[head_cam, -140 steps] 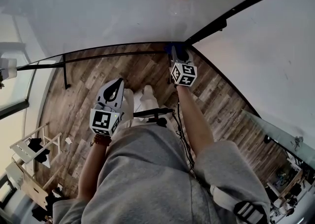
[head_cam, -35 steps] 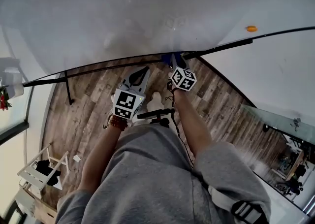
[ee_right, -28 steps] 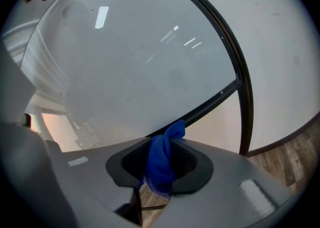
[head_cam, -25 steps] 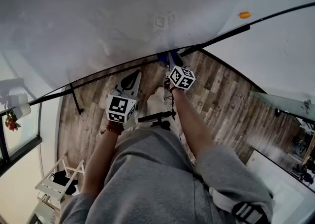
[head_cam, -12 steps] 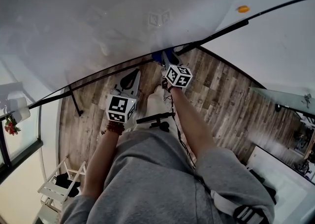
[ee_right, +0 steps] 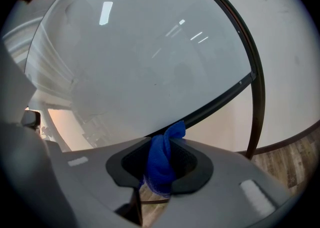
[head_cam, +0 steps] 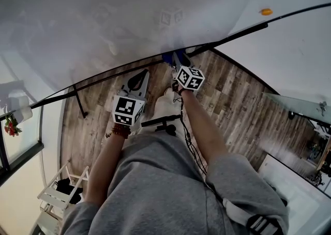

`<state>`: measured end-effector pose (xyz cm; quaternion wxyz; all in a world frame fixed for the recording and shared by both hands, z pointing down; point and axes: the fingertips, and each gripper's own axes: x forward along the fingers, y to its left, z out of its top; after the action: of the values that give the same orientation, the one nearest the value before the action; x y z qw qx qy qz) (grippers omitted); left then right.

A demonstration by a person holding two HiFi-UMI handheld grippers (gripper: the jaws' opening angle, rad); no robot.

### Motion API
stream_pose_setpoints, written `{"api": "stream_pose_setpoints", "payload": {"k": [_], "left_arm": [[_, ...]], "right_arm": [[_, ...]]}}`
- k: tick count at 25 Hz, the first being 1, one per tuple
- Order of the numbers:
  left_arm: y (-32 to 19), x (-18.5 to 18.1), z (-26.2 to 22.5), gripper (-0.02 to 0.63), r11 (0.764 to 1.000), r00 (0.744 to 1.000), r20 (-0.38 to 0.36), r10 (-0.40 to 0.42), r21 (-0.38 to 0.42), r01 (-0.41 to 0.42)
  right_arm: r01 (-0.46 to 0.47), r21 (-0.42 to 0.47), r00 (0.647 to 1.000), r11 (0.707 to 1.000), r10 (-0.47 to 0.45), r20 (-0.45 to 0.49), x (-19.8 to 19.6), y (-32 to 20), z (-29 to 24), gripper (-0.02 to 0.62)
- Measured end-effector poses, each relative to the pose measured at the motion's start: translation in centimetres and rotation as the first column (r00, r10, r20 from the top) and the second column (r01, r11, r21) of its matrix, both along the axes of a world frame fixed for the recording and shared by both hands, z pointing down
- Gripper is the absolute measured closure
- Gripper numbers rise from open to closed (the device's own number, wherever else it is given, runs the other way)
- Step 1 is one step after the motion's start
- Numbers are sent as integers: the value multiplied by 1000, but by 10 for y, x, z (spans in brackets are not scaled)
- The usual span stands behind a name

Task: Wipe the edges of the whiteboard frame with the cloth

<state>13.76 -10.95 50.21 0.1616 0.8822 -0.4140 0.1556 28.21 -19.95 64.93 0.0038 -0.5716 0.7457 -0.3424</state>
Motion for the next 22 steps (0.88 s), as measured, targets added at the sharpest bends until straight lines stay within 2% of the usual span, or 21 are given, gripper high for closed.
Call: {"api": "stream_pose_setpoints", "payload": {"k": [16, 22], "left_arm": [[0, -24, -3, 597, 1000, 1000, -6, 0, 5, 0], [3, -36, 0, 597, 1000, 1000, -4, -1, 0, 1]], "right_arm": [[19, -17, 1000, 1000, -20, -5, -22, 3, 1, 483], [-6, -26, 1000, 1000, 6, -1, -27, 5, 2, 485]]}}
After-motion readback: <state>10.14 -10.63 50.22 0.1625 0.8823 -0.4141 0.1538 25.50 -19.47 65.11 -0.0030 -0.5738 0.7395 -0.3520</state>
